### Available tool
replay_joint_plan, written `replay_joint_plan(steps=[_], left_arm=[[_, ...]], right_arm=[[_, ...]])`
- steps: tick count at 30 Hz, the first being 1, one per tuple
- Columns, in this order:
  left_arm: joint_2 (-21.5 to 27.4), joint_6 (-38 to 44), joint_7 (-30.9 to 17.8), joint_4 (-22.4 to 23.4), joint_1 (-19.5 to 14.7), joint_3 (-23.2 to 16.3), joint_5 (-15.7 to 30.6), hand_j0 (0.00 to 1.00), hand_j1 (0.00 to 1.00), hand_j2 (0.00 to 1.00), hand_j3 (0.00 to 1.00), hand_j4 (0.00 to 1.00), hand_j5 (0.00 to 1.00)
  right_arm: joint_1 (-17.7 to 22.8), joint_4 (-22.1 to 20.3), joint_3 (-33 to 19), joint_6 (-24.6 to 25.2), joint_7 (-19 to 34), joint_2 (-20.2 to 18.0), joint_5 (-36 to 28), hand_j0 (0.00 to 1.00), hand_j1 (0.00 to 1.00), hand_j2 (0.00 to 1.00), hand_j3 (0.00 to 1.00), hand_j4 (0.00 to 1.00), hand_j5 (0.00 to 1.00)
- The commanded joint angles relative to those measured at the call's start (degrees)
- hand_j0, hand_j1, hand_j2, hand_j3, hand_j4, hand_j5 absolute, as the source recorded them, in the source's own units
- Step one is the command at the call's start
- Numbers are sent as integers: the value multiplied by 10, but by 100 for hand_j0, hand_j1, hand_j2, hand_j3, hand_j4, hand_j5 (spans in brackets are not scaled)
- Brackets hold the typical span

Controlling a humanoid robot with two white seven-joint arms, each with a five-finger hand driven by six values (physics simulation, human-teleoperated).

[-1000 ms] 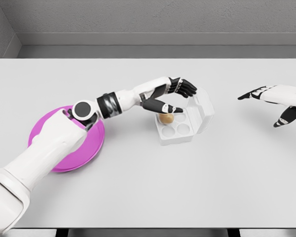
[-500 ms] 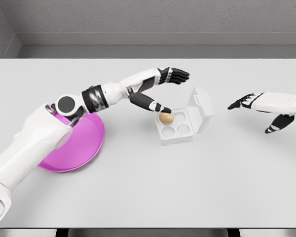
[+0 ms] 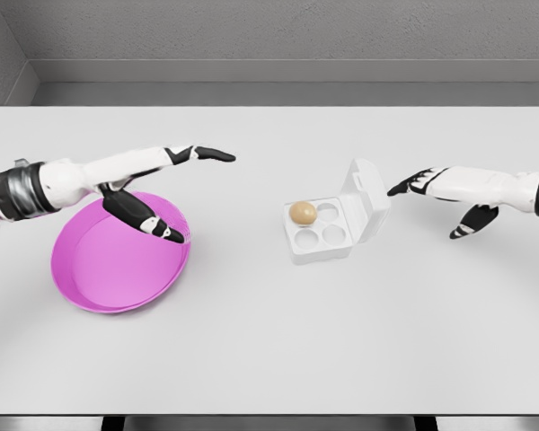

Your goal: Pack egg into the box and close the box lid

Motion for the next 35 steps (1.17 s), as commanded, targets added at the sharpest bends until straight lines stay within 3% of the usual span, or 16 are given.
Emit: replay_joint_plan(steps=[1,4,13,22,26,27,31,35], left_arm=[[32,-7,-3,-3,0,8,-51,100,100,100,100,100,100],[44,-7,-16,3,2,8,-75,100,100,100,100,100,100],[49,-7,-17,-4,6,13,-74,100,100,100,100,100,100],[49,-7,-11,-4,6,8,-74,100,100,100,100,100,100],[49,-7,-10,-4,6,8,-74,100,100,100,100,100,100],[49,-7,-10,-4,6,8,-74,100,100,100,100,100,100],[49,-7,-11,-4,6,8,-74,100,100,100,100,100,100],[49,-7,-13,-3,5,13,-75,100,100,100,100,100,100]], right_arm=[[0,-16,2,2,0,4,-2,100,100,100,100,100,100],[0,-26,7,2,0,4,-2,100,100,100,100,100,100],[-9,-81,5,2,0,-13,-4,100,100,100,100,100,100],[-12,-186,5,2,0,-14,-5,100,100,100,100,100,100],[-18,-187,32,2,0,-11,-5,100,100,100,100,100,100],[-31,-187,17,2,0,-22,-5,100,100,100,100,100,100],[-21,-179,-58,2,0,-60,-5,100,100,100,100,100,100],[-22,-135,-64,2,0,-61,-5,100,100,100,100,100,100]])
